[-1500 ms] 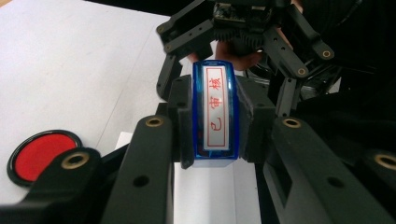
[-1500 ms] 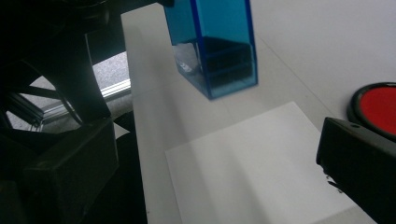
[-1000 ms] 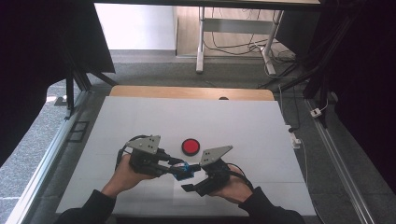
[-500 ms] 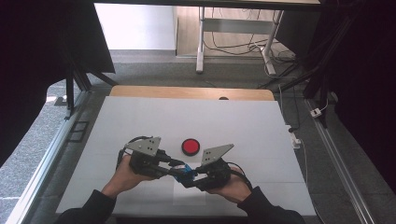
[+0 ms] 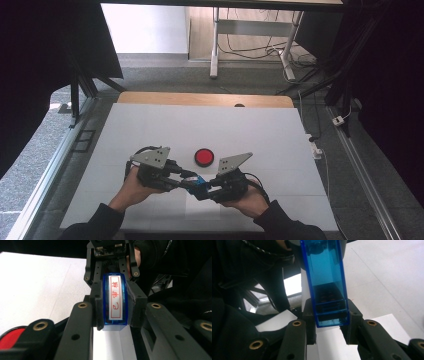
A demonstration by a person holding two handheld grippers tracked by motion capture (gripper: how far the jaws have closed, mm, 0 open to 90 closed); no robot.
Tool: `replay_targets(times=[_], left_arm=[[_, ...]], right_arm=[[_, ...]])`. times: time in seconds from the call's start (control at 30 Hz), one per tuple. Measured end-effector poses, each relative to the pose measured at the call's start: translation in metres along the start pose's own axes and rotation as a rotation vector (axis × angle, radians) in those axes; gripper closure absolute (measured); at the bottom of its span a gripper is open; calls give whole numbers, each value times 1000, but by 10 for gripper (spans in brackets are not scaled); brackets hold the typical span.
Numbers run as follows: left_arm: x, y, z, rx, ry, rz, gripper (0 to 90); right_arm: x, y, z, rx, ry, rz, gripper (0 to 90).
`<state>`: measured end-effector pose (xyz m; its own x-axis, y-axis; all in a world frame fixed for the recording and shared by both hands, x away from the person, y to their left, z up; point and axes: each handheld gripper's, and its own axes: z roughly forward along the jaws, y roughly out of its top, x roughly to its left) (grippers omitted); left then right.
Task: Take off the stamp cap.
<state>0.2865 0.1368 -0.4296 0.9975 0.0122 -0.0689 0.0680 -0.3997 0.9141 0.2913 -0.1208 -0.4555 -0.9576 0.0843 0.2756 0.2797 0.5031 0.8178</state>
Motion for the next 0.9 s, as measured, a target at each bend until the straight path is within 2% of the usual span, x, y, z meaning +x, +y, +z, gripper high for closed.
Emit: replay_targets(times=[0.07,0.17,0.23,0.27,0.3,0.33,0.43,0.47,0.5,0.53,0.6,0.67,0.7,0.87,0.9], left_arm=[[0,0,0,2,-4,-5,708],[2,0,0,5,-29,-21,708],[3,-1,0,3,-40,-27,708],[3,-1,0,1,-51,-35,708],[4,-2,0,-4,-63,-41,708],[5,-2,0,-7,-73,-48,708],[4,-2,2,0,-75,-42,708],[3,-2,2,9,-53,-29,708],[3,-1,2,13,-42,-19,708],[3,-1,2,13,-42,-19,708],[1,-1,2,22,-13,-8,708],[1,-1,2,22,-12,-9,708],[1,-1,2,27,-13,-9,708],[0,-1,3,38,-18,-7,708],[1,-1,1,24,-25,-14,708]], right_arm=[[0,0,0,5,3,4,686],[2,1,0,13,0,-19,688],[5,2,0,23,-10,-63,689],[5,2,0,23,-10,-63,689],[8,3,-1,33,-14,-98,689],[9,3,-1,39,-17,-114,690],[10,3,-1,57,-26,-140,689],[9,3,-1,61,-26,-126,689],[8,3,0,59,-33,-101,689],[8,3,0,59,-33,-101,689],[4,2,1,49,-26,-38,688],[3,2,1,51,-25,-21,688],[2,1,2,46,-19,5,688],[4,2,1,80,-36,-25,688],[6,2,2,112,-46,-57,689]])
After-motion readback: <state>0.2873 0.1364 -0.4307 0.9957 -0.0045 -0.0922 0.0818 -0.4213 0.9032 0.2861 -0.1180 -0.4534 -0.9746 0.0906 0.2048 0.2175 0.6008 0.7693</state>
